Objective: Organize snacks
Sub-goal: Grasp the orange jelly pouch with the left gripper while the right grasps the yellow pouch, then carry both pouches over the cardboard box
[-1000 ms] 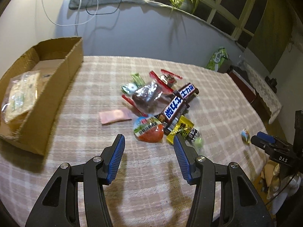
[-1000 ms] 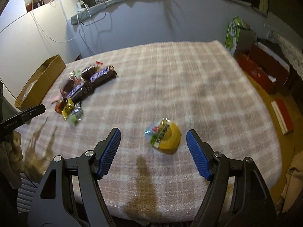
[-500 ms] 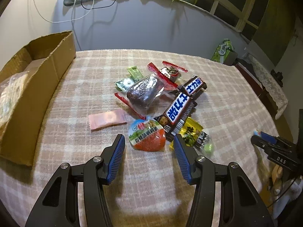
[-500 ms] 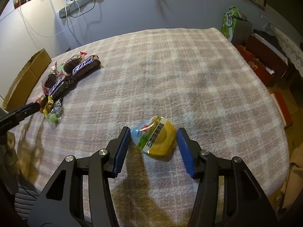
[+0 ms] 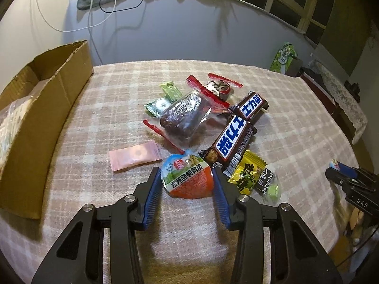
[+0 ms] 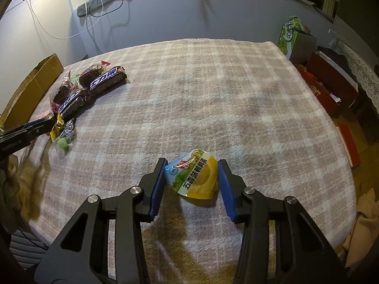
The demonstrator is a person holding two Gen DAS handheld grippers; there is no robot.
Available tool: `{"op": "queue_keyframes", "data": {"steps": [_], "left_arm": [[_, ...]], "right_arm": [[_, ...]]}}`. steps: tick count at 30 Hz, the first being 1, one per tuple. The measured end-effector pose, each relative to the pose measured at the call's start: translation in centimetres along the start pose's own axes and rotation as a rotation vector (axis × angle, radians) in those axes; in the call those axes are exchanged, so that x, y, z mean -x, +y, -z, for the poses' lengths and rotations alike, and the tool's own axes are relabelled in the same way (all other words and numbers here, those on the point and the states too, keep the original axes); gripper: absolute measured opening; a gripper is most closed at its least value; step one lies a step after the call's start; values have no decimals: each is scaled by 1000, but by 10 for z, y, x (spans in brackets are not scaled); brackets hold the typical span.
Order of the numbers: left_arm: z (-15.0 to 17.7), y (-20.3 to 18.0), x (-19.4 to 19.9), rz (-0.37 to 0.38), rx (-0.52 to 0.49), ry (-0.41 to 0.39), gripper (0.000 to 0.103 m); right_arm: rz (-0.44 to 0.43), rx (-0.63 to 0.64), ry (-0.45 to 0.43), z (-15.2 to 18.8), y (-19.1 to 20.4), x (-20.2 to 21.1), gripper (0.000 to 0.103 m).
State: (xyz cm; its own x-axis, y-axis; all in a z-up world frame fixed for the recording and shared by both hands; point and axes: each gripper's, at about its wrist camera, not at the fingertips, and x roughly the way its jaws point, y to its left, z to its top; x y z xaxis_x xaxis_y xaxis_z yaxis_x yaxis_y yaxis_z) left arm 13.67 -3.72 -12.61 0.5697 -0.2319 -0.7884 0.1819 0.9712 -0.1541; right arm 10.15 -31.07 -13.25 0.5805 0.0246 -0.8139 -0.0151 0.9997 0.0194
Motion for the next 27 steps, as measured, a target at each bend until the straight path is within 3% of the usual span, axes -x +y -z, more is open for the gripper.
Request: {"op": "queue_keyframes", "data": {"steps": [27], "left_arm": [[1,2,33,27,24,-62,36]], "right_arm": [[-42,-5,-56,-10,6,24,42]]}}
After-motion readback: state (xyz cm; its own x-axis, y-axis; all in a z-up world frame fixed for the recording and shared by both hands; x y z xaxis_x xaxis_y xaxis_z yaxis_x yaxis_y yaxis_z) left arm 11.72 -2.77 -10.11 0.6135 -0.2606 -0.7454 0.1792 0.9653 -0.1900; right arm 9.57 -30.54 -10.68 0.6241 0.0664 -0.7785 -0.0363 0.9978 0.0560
